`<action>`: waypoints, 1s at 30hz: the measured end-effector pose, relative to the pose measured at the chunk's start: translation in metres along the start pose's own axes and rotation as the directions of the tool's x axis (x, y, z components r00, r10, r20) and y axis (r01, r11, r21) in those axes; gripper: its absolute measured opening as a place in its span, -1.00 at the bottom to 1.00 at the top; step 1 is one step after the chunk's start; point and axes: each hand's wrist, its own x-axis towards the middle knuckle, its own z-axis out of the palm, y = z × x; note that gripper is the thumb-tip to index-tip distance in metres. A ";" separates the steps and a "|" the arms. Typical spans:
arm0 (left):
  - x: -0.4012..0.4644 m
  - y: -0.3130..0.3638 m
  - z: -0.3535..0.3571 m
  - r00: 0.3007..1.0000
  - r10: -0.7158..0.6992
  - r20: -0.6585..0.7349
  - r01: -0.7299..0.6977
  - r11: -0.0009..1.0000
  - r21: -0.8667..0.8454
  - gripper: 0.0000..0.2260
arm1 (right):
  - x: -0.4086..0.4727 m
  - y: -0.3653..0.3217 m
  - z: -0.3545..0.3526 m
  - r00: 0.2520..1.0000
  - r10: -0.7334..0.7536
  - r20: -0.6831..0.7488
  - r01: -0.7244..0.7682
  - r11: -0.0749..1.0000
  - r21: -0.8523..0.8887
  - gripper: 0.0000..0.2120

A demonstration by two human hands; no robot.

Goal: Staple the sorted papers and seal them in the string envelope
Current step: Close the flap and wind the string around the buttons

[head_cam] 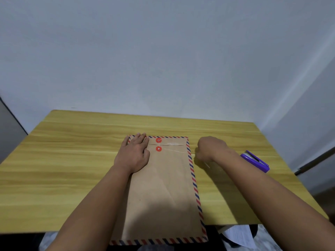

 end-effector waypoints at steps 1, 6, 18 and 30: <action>0.000 0.000 0.000 1.000 -0.001 0.000 0.001 1.000 0.001 -0.36 | 0.004 0.001 0.003 0.998 -0.016 -0.063 0.021 0.996 0.089 -0.85; -0.001 0.001 -0.001 1.000 -0.007 -0.003 0.007 1.000 -0.011 -0.37 | 0.015 -0.014 0.015 0.923 -0.112 -0.368 0.331 0.720 0.611 -0.87; 0.000 0.001 0.000 1.000 -0.003 -0.005 0.003 1.000 -0.002 -0.37 | 0.022 -0.073 0.014 0.980 -0.066 -0.188 0.189 0.016 0.982 -0.64; 0.000 0.001 0.000 1.000 -0.007 -0.003 0.007 1.000 -0.007 -0.37 | 0.027 -0.065 0.033 0.866 -0.297 -0.402 0.368 0.923 0.112 -0.81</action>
